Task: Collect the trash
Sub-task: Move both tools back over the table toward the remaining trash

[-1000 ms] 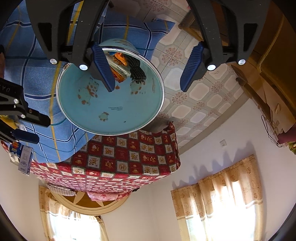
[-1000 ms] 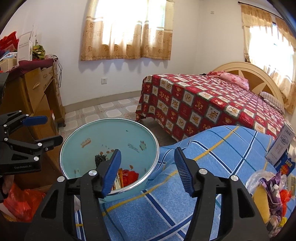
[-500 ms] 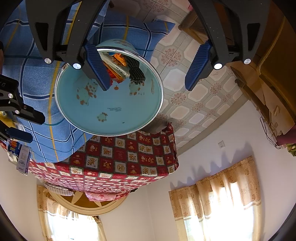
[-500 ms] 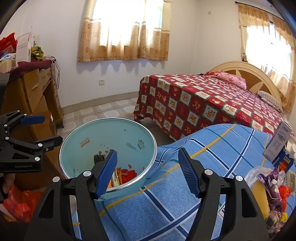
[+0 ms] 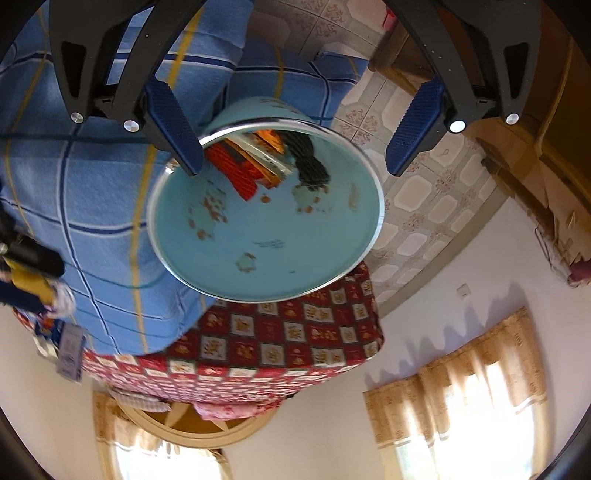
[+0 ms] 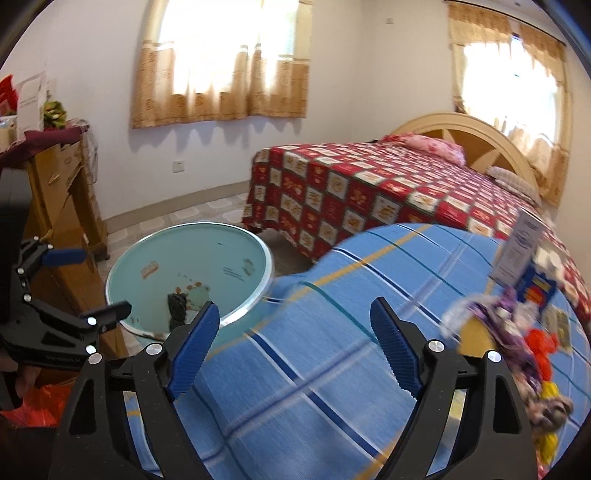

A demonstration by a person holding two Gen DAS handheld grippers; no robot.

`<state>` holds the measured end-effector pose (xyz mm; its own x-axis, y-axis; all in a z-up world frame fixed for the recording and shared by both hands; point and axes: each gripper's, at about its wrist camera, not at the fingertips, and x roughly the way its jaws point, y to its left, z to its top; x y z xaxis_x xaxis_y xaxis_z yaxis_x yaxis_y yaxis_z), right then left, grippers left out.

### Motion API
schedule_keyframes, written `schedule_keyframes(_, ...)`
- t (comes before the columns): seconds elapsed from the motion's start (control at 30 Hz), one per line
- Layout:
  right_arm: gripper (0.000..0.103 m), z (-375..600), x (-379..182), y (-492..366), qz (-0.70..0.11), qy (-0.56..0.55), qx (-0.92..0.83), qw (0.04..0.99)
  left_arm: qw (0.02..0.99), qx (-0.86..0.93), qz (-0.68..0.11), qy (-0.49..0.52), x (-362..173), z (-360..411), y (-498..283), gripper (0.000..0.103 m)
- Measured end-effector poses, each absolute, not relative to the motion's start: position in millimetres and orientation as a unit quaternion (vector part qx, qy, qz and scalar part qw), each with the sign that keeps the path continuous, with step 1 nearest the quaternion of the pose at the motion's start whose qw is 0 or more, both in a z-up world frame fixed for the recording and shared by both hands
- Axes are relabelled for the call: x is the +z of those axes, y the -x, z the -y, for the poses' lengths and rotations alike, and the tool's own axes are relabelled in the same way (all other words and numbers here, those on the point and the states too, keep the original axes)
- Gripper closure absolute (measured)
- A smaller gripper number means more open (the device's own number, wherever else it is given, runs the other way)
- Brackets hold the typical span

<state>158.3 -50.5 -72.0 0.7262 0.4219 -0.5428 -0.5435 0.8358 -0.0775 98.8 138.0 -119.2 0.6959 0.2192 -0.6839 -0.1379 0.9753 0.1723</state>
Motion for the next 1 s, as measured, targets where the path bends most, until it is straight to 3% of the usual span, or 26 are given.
schedule_keyframes(0.23,0.013,104.3,-69.4,-142.2,-0.262,0.102,0.214,0.935,0.918,0.071,-0.384,-0.063,-124.9,-113.0,-99.5,0.006)
schedule_keyframes(1.0,0.012,262.1,-86.6,-102.8,-0.281,0.060,0.061,0.956,0.924,-0.013,-0.367,-0.109,-119.4,3.6,-120.0,0.006)
